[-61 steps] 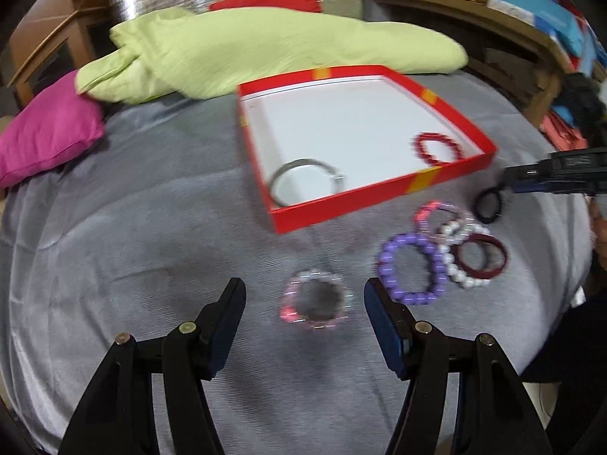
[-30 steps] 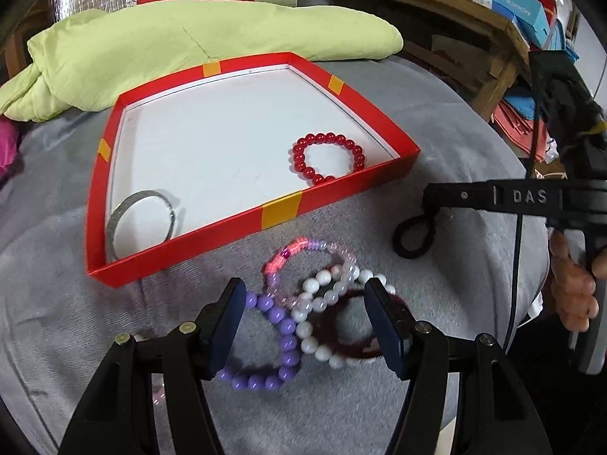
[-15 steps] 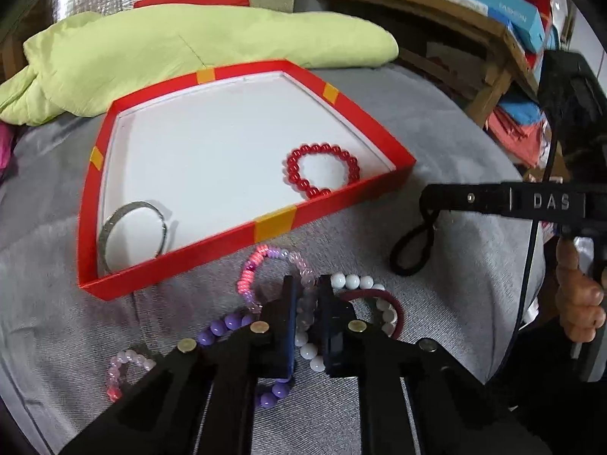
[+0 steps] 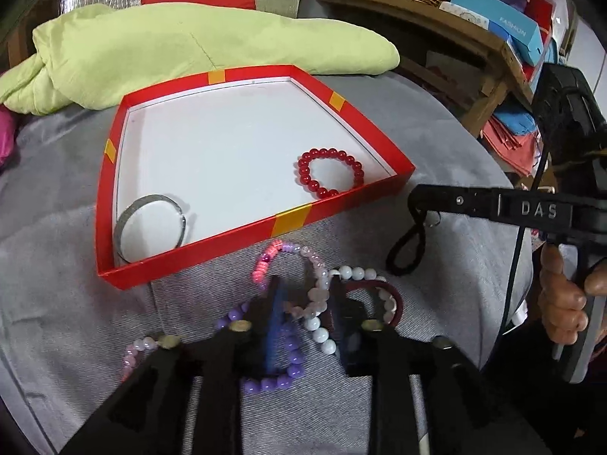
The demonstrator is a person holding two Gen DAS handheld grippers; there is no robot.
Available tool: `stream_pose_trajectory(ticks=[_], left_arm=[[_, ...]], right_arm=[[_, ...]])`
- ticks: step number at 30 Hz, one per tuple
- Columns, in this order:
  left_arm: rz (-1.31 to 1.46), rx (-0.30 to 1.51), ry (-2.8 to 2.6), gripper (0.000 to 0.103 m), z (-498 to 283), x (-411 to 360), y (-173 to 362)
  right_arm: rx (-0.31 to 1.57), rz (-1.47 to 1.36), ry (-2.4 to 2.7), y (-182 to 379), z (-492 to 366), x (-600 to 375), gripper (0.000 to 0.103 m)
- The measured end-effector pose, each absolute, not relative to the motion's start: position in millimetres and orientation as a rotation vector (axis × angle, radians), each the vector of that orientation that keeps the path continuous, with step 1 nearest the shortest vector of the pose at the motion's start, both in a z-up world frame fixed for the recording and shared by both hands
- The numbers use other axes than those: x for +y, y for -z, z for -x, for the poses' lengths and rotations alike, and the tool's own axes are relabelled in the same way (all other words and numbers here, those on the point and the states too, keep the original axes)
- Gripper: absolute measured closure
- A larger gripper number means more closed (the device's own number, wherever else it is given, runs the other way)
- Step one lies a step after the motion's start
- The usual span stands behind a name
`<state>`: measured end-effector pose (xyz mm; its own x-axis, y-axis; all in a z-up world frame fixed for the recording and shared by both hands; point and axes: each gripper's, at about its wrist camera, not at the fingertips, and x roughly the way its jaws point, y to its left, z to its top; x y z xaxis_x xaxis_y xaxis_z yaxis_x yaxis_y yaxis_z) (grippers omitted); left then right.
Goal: Organize jewelry
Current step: 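Grasp the black hair tie with the right gripper while the left gripper grasps the pink bead bracelet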
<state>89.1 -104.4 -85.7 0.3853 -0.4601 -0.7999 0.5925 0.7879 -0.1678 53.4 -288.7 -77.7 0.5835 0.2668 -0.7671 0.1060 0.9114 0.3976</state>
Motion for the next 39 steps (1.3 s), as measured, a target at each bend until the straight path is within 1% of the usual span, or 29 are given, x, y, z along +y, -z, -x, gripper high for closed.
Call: stream_pose_trajectory(ticks=[1,2,7,9,10,11,12,20,31,34,36,37,38,39], left_arm=[[-0.153,0.962,0.671,0.065,-89,-106,86],[-0.155,0.963,0.674,0.065,-89,-110,87],[-0.182,1.0,0.667,0.065,-94,-126,100],[-0.179,1.009,0.66,0.068,-97,-129,105],[-0.169,1.004,0.667,0.081,-97,-128,104],[-0.161,1.007,0.674,0.091,-98,-128,103],[-0.155,1.007,0.674,0.092,-98,-127,103],[-0.103,0.948,0.703,0.095,-92,-109,87],[0.032,0.873,0.745,0.095,-91,-77,59],[0.021,0.872,0.734,0.095,-91,-76,59],[0.002,0.885,0.728,0.095,-90,-77,61],[-0.012,0.895,0.728,0.095,-90,-79,64],[-0.032,0.905,0.715,0.094,-90,-81,66],[-0.052,0.915,0.696,0.091,-91,-83,69]], right_arm=[[0.952,-0.427,-0.094,78,-53,-289,0.094],[0.953,-0.426,-0.092,79,-53,-290,0.094],[0.959,-0.436,-0.075,82,-52,-296,0.094],[0.958,-0.438,-0.077,81,-51,-298,0.094],[0.957,-0.438,-0.08,81,-51,-297,0.094],[0.955,-0.434,-0.083,80,-51,-296,0.094],[0.952,-0.43,-0.086,79,-51,-295,0.094],[0.899,-0.432,-0.128,67,-49,-289,0.094],[0.764,-0.438,-0.21,44,-39,-276,0.094],[0.759,-0.426,-0.179,41,-39,-280,0.094],[0.793,-0.455,-0.154,45,-42,-289,0.093],[0.826,-0.469,-0.134,50,-45,-294,0.089],[0.851,-0.48,-0.113,54,-47,-299,0.078],[0.877,-0.496,-0.096,59,-49,-303,0.071]])
